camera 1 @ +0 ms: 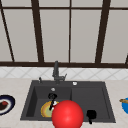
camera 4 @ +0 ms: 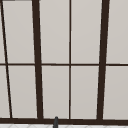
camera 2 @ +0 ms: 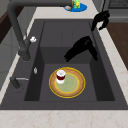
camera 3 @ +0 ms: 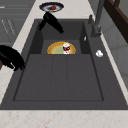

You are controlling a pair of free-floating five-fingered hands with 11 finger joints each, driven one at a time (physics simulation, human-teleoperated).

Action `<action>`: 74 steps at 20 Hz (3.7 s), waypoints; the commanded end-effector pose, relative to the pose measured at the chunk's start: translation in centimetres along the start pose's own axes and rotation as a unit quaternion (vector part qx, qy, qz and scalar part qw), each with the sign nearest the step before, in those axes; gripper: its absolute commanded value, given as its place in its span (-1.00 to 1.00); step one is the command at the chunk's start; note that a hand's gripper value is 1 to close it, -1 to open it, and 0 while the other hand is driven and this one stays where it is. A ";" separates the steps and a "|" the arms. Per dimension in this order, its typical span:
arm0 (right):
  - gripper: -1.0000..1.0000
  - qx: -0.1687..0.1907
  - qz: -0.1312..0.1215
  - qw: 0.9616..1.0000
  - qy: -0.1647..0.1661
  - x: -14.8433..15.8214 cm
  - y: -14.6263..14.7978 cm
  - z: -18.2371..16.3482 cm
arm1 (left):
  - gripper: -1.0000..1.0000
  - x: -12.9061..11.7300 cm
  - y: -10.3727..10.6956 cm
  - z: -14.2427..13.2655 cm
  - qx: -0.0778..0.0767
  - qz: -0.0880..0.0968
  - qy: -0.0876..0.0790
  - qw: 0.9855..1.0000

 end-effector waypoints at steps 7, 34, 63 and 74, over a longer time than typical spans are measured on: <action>0.00 0.000 0.000 1.000 0.000 0.0 0.0 0.0 | -1.00 -5.5 -1.2 0.1 0.013 0.026 0.011 1.000; 0.00 0.000 0.000 1.000 0.000 0.0 0.0 0.0 | -1.00 -16.3 -5.2 0.6 0.008 0.060 0.004 0.998; 0.00 0.000 0.000 1.000 0.000 0.0 0.0 0.0 | 1.00 -18.8 -5.5 2.4 0.022 -0.029 0.004 0.999; 0.00 0.000 0.000 1.000 0.000 0.0 0.0 0.0 | -1.00 -20.1 -5.8 2.6 0.015 -0.014 0.018 1.000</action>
